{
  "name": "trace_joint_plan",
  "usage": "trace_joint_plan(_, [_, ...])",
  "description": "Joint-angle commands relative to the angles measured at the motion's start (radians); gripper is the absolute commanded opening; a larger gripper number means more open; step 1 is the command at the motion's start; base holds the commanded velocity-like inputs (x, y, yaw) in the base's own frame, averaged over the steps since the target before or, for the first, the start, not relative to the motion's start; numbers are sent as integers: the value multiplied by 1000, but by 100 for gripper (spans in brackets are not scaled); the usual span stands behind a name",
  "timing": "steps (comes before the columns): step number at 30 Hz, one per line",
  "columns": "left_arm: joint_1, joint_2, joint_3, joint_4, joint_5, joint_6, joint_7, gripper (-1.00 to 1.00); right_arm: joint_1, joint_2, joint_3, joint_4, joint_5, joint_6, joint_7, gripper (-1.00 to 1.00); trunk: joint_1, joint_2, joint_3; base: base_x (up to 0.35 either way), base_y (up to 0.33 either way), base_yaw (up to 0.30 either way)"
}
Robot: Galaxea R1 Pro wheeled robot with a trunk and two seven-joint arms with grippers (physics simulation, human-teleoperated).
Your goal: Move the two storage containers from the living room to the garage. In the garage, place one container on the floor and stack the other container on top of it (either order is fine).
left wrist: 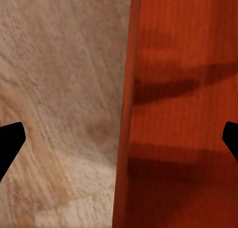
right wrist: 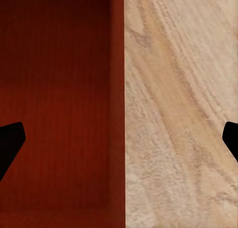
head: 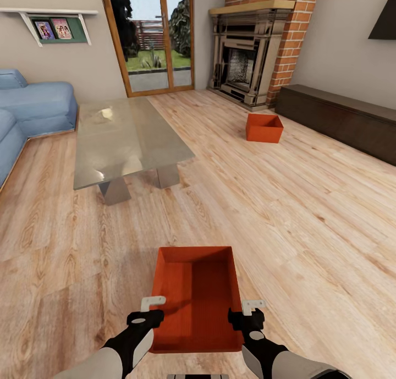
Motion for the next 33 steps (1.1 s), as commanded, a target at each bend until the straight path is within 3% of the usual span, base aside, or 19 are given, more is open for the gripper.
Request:
trace_joint_plan(1, [0, 1, -9, -2, 10, 3, 6, 100, -1, 0, 9, 1, -10, -4, -2, 100, 0, 0, -1, 0, 0, 0])
trace_joint_plan(20, [0, 0, -5, 0, 10, 3, 6, 100, -1, 0, 9, 1, -10, -4, -1, 100, 0, 0, -1, 0, 0, 0])
trace_joint_plan(29, [0, 1, -5, 0, 11, 4, 6, 100, -1, -1, 9, 1, -10, -4, -1, 100, 34, -63, -29, 0, 0, 0])
trace_joint_plan(33, [0, 2, -5, 0, 11, 4, 6, 100, -1, -1, 9, 1, -10, -4, -1, 100, 34, -63, -29, 0, 0, 0])
